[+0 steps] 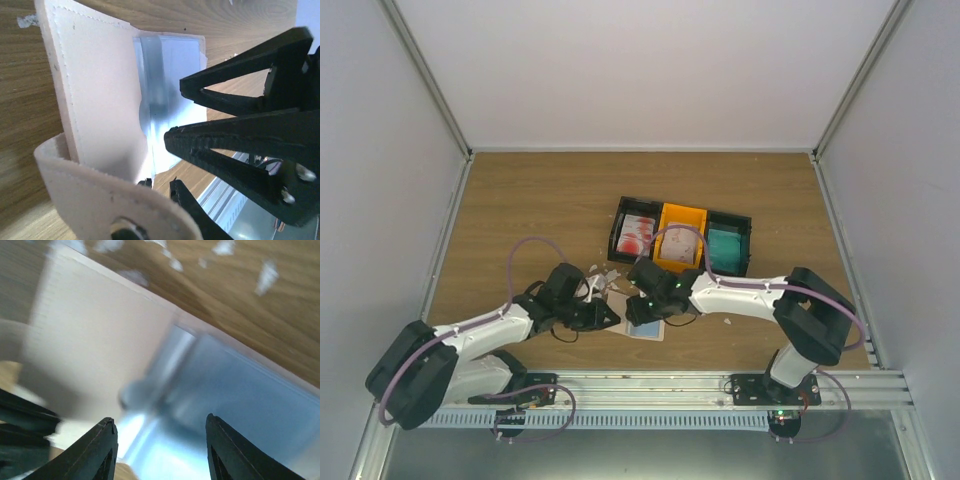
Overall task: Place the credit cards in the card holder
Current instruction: Open the card holder at the center of the board.
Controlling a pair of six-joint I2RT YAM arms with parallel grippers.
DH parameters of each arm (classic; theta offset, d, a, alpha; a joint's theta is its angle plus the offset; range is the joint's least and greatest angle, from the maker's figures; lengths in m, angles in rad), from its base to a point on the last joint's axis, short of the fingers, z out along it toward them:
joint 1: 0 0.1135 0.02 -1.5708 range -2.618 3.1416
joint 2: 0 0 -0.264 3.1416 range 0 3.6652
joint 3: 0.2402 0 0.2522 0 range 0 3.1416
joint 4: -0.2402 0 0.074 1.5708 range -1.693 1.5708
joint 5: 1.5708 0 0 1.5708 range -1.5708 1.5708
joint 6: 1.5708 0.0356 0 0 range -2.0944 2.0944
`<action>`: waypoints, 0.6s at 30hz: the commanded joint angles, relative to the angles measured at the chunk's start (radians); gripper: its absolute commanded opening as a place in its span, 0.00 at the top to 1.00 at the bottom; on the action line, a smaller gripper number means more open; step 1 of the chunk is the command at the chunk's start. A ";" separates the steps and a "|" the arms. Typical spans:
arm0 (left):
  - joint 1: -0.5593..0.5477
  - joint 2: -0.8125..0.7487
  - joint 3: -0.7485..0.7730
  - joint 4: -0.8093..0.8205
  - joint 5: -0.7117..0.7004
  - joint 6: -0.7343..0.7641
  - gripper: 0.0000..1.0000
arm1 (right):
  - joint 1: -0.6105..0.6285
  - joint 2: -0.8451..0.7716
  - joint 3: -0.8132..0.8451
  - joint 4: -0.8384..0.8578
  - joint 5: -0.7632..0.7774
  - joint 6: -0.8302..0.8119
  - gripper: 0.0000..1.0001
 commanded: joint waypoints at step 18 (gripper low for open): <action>-0.017 0.175 0.028 -0.039 -0.150 0.024 0.85 | -0.060 -0.085 -0.055 -0.094 0.036 -0.035 0.45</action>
